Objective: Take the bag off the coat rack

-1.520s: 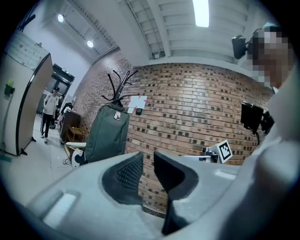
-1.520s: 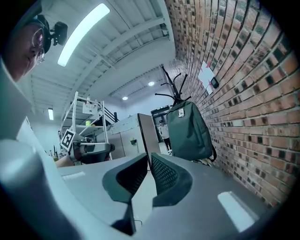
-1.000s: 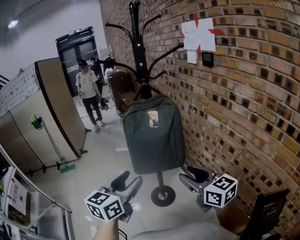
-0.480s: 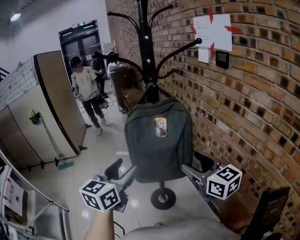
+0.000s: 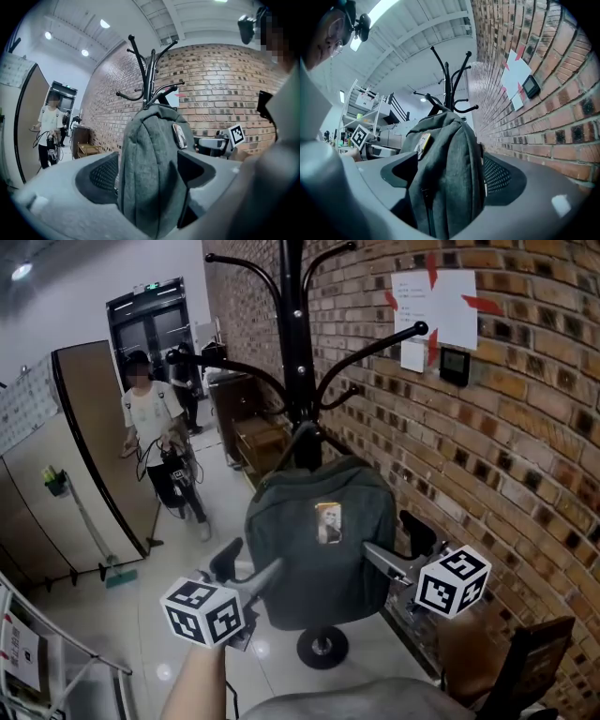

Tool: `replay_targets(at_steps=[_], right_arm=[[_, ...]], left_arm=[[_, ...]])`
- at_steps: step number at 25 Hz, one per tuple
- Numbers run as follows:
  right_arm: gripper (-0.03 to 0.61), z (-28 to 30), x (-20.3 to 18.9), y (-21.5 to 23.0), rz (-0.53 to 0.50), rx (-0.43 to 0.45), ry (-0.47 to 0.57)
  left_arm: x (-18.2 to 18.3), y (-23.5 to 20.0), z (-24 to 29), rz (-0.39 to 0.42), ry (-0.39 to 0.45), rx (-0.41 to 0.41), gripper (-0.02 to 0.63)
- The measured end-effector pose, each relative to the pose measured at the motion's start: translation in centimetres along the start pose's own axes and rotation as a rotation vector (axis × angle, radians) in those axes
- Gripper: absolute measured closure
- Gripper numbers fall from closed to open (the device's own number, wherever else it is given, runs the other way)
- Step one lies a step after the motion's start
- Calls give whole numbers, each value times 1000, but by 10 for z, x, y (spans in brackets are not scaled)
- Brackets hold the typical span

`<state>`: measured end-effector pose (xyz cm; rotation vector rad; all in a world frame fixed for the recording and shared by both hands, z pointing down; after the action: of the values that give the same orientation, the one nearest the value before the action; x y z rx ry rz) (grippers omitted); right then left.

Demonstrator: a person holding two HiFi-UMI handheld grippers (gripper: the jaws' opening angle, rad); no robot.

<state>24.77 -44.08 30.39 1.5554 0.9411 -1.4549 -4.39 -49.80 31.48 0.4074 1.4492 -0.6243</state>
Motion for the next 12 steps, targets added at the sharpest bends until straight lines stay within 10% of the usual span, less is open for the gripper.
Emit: replay_targets(at_steps=[12], right_arm=[[212, 31, -5, 11, 70, 74, -4]], left_arm=[[7, -8, 28, -42, 35, -84, 286]])
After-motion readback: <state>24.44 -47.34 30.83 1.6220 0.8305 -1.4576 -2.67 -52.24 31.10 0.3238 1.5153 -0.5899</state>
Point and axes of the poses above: the fingertips, and each gripper's own axes: z forward along the fingers, y to its right, x out of its top, the point moved 8 cm from there along -z, backward along the fingers, and after that the axes turned 1 degree about -x, right-handed, at the moved point
